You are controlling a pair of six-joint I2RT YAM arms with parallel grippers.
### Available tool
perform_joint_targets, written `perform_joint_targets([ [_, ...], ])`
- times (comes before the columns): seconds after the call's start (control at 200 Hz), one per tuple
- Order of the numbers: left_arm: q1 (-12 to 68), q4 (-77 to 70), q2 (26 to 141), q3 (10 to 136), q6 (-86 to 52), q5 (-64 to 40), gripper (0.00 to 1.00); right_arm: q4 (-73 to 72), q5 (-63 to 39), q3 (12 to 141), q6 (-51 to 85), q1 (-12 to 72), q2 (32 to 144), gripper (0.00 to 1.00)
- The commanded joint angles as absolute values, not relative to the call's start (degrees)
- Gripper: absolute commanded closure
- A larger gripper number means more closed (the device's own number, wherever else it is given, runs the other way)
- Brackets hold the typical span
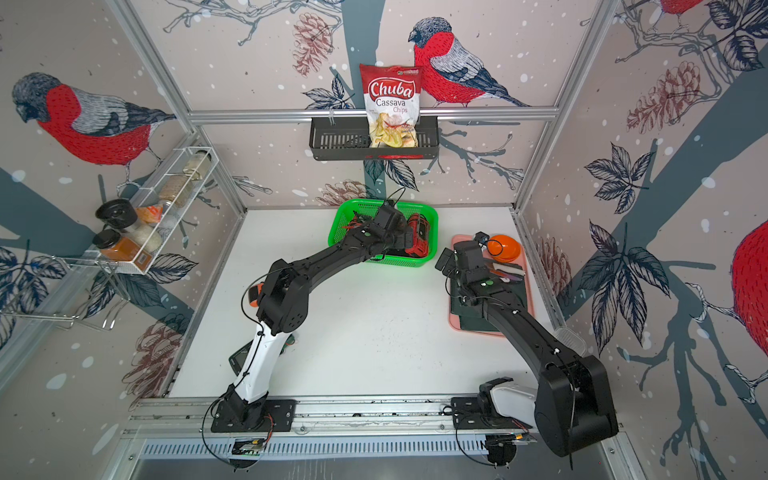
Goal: Put the multimeter into the basket
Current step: Place the multimeter in the basket.
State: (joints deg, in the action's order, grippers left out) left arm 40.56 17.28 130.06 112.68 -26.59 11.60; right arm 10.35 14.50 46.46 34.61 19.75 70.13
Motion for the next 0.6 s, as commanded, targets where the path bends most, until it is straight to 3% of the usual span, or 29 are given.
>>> perform_joint_targets([
  [0.0,40.4,15.8,127.7,111.6,-26.1,11.6,0.04,8.8,13.9,46.9,34.0,19.9,70.1,0.00],
  [0.115,40.4,14.7,126.5,110.2,-25.6,12.5,0.19,8.6,13.7,46.9,34.1,20.1,70.2,0.00],
  [0.335,39.9,14.3,128.7,111.3,-25.2,12.0,0.65,8.8,14.0,46.8,34.5,20.3,69.8,0.00],
  [0.46,39.4,15.4,131.2,113.1,-25.5,10.8,0.72,8.9,14.0,46.8,34.5,20.3,69.9,0.00],
  [0.595,39.0,16.9,134.4,115.5,-25.5,9.0,0.73,8.9,13.6,47.0,34.5,20.3,70.2,0.00],
])
